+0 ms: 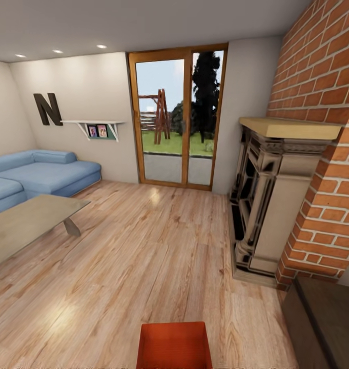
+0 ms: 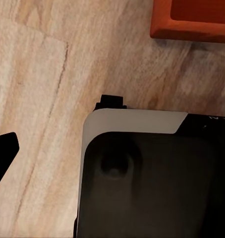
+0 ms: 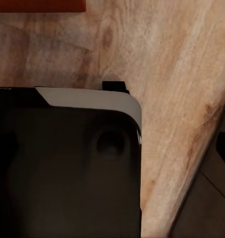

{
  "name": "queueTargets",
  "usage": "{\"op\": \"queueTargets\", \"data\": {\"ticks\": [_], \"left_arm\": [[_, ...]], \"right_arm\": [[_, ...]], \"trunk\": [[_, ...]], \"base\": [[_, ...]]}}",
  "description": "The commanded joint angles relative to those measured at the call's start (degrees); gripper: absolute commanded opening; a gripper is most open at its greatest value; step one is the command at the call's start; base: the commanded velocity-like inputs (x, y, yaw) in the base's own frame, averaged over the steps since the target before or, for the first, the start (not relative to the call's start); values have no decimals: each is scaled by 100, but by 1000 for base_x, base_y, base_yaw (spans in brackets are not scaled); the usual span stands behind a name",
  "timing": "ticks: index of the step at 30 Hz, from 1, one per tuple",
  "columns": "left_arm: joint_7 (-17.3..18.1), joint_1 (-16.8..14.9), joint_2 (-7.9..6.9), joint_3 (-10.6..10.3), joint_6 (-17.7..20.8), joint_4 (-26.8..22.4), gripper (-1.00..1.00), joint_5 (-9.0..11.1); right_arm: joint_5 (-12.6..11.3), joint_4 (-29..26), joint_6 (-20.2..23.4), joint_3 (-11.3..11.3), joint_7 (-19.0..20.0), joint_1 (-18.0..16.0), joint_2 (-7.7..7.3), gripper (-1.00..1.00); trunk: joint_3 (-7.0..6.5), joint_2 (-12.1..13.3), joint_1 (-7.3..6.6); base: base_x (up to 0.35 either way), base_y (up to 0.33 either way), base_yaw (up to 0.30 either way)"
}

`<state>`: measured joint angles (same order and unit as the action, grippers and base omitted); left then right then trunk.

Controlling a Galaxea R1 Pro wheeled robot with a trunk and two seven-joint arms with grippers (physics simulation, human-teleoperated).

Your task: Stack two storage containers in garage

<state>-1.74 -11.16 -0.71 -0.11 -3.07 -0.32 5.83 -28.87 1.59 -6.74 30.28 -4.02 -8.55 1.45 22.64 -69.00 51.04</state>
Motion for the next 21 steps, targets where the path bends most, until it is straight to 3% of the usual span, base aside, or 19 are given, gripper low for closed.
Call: {"op": "queueTargets", "data": {"ticks": [1,21], "left_arm": [[-1,-2,-1,-7,-18,5,100,59],[-1,-2,0,-7,-19,5,100,57]], "right_arm": [[-49,18,-29,48,-6,-6,5,100],[-40,17,-29,48,-6,-6,5,100]], "trunk": [[16,-4,0],[201,-4,0]], "base": [[0,0,0],[0,0,0]]}}
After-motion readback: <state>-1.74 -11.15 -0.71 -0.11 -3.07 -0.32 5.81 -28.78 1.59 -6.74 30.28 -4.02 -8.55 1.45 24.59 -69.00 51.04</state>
